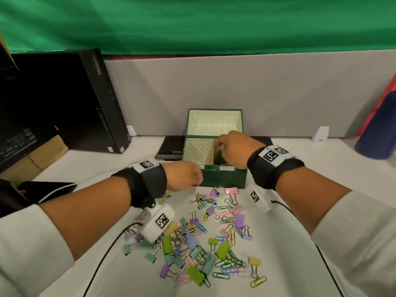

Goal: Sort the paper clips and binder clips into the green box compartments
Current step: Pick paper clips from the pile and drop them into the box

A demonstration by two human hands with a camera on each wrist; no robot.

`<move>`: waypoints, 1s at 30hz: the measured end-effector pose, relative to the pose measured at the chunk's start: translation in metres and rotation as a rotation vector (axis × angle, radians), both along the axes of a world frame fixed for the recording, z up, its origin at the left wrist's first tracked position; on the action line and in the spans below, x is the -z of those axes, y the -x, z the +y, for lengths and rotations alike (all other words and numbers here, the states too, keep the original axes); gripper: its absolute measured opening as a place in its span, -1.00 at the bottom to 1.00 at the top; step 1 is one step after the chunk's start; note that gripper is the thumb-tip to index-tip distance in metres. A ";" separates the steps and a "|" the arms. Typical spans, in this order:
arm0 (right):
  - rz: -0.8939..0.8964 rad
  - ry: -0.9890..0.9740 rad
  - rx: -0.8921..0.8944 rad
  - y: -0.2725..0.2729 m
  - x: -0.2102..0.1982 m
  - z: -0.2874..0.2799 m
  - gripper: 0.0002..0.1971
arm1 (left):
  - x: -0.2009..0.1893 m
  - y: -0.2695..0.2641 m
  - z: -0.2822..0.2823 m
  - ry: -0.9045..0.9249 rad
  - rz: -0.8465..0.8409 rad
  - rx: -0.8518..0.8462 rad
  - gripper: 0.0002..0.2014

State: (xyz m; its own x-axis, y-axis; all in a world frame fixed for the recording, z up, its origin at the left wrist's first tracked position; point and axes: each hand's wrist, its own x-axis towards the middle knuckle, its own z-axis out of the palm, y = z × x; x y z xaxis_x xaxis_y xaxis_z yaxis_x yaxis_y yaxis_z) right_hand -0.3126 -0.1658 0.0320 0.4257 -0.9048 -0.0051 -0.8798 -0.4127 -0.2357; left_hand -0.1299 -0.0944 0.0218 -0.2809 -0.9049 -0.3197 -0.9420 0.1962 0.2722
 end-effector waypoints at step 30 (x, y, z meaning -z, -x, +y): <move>-0.034 0.089 0.052 0.044 0.031 0.038 -0.68 | -0.034 0.053 -0.046 0.075 0.321 -0.223 -0.76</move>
State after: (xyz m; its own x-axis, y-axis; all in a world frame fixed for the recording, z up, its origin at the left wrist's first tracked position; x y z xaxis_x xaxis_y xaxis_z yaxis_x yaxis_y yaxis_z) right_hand -0.3561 -0.1278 0.0014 0.3771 -0.9218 0.0900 -0.8926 -0.3877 -0.2301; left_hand -0.1827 -0.1408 0.0553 -0.1496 -0.9725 -0.1787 -0.8328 0.0265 0.5529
